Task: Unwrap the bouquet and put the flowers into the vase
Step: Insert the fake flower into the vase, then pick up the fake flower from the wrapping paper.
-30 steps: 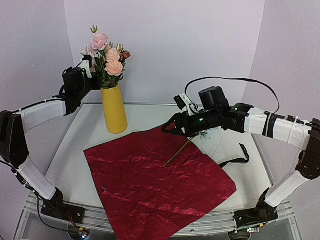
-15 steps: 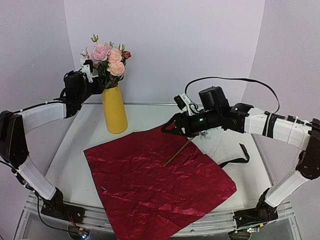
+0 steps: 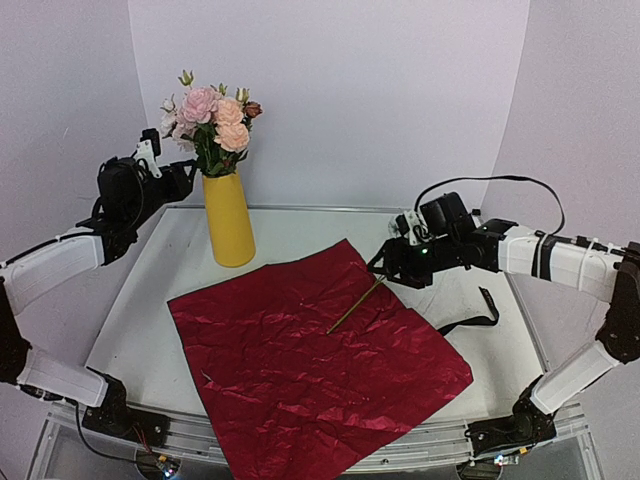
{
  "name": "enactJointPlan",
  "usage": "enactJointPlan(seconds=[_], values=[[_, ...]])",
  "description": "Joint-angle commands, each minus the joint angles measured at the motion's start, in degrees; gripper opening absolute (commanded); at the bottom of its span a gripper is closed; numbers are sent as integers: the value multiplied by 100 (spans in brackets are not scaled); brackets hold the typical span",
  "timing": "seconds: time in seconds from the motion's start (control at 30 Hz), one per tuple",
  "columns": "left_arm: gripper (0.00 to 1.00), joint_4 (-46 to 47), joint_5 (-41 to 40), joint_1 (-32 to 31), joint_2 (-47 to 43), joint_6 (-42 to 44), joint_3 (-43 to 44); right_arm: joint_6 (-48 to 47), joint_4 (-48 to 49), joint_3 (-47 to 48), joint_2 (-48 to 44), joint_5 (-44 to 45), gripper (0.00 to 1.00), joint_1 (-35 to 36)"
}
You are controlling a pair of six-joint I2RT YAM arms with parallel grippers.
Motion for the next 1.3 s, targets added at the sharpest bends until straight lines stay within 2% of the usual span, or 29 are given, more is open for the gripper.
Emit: enactJointPlan(seconds=[0.0, 0.17, 0.43, 0.57, 0.73, 0.93, 1.27], values=[[53, -430, 366, 23, -731, -774, -510, 587, -384, -398, -403, 558, 61, -268], [64, -1310, 694, 2, -1070, -1292, -785, 830, -577, -433, -226, 1076, 59, -352], [71, -1928, 891, -273, -1131, -2086, -1126, 1439, -576, -223, 414, 1593, 53, -464], [74, -2268, 903, -302, -1001, -2279, -1103, 1374, -462, 138, 926, 1570, 51, -633], [78, -2436, 1048, -311, -743, -2289, -1051, 1159, -461, 919, 1747, 1324, 51, -839], [79, -2440, 1062, -313, -543, -2146, -954, 1264, -409, 1545, 2515, 1117, 49, -1060], [79, -2439, 1260, -311, 178, -1879, -322, 1866, -224, 1943, 3228, 1017, 47, -1211]])
